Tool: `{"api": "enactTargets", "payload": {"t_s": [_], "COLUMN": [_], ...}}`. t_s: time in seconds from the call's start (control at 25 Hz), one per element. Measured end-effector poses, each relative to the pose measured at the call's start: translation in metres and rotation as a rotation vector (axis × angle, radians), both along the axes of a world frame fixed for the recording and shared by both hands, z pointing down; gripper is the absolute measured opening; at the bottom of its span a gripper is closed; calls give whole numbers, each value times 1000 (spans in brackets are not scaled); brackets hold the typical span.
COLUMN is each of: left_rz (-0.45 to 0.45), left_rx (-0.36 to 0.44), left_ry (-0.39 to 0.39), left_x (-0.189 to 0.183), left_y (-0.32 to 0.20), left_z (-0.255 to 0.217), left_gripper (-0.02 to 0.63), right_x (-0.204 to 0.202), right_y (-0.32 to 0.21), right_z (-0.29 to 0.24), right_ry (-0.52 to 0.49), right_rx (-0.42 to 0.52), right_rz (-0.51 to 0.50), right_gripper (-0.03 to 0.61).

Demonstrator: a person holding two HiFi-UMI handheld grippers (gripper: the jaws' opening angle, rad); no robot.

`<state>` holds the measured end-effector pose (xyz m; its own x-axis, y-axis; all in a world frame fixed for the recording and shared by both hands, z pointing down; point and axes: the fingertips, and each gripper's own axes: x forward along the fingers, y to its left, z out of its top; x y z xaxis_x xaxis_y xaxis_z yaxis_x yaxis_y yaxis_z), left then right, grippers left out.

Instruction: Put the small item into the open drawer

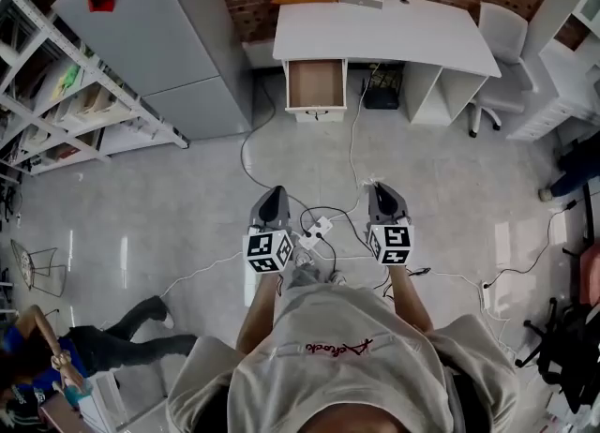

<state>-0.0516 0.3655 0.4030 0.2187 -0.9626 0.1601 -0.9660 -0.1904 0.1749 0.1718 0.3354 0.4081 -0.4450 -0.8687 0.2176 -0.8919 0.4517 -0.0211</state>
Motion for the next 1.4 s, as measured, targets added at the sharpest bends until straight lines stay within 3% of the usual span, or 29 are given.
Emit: {"api": "enactTargets", "payload": {"t_s": [0.24,0.84,1.4], "left_rz": [48,94,125], "left_rx": [27,35,14], "left_ry": [16,43,57], "left_x": [-13,-93,-102], "left_y": [-35,-86,-93], "left_z": [-7,-2,13], "left_gripper": [8,8,8], "right_x": [-21,-97,-110], "right_y": [-23,-66,-68], "right_z": [-11,-20,-7], "right_ry": [23,54,66], "right_rx": [26,54,32], "right_rz": [24,82,108], "right_gripper": [12,14,12]}}
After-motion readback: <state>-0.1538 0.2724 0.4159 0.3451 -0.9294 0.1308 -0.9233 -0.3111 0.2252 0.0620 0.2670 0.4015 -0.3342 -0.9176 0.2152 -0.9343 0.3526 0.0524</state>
